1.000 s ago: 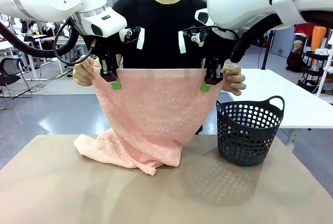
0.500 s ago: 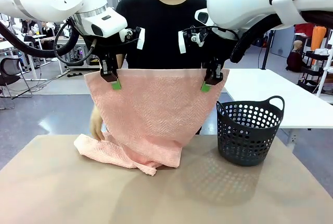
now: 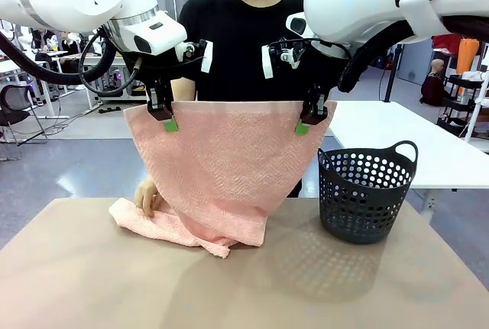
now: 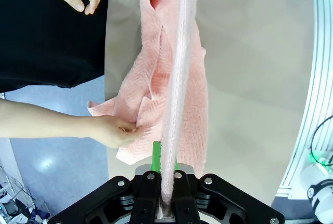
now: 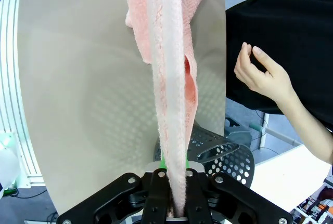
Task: Fold the towel.
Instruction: Release the end of the 100 cm Hotel Towel you were holding and grab the top end of the folded side.
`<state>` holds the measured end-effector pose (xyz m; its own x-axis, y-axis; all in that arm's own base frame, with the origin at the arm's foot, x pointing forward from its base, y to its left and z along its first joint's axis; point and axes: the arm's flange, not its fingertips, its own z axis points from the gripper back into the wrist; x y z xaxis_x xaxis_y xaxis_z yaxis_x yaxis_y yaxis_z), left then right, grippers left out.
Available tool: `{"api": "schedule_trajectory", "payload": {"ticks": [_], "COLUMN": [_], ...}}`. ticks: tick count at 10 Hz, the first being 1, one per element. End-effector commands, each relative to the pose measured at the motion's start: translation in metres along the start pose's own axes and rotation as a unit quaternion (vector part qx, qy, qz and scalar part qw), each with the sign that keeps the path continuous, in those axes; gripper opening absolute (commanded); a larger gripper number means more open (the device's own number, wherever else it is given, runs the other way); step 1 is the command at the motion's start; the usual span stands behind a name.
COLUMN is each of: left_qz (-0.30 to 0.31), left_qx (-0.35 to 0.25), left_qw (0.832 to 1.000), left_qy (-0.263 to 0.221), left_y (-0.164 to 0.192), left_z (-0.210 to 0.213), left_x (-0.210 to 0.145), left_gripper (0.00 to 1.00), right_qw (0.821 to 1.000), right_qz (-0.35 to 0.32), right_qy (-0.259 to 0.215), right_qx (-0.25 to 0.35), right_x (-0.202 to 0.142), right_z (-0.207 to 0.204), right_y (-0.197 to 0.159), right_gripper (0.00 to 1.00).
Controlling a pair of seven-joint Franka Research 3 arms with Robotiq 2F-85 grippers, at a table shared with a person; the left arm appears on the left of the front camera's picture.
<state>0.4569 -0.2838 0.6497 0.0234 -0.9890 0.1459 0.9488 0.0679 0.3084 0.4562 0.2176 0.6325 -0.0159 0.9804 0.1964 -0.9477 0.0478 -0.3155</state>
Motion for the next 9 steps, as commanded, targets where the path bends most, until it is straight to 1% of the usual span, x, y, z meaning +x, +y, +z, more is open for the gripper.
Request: {"api": "schedule_trajectory", "payload": {"ticks": [1,9], "left_qz": [0.001,0.001], "left_qx": [0.001,0.001], "left_qw": [1.0,1.0], "left_qy": [0.0,0.0], "left_y": [0.0002,0.0002], "left_z": [0.001,0.001], "left_x": [-0.0007,-0.0007], "left_gripper": [0.0,0.0], "right_qw": [1.0,1.0], "right_qz": [0.001,0.001], "right_qy": [0.001,0.001], "right_qx": [-0.001,-0.001], "right_x": [-0.0002,-0.0002], "right_z": [0.0003,0.0003], "right_y": [-0.0001,-0.0001], "right_gripper": [0.0,0.0]}}
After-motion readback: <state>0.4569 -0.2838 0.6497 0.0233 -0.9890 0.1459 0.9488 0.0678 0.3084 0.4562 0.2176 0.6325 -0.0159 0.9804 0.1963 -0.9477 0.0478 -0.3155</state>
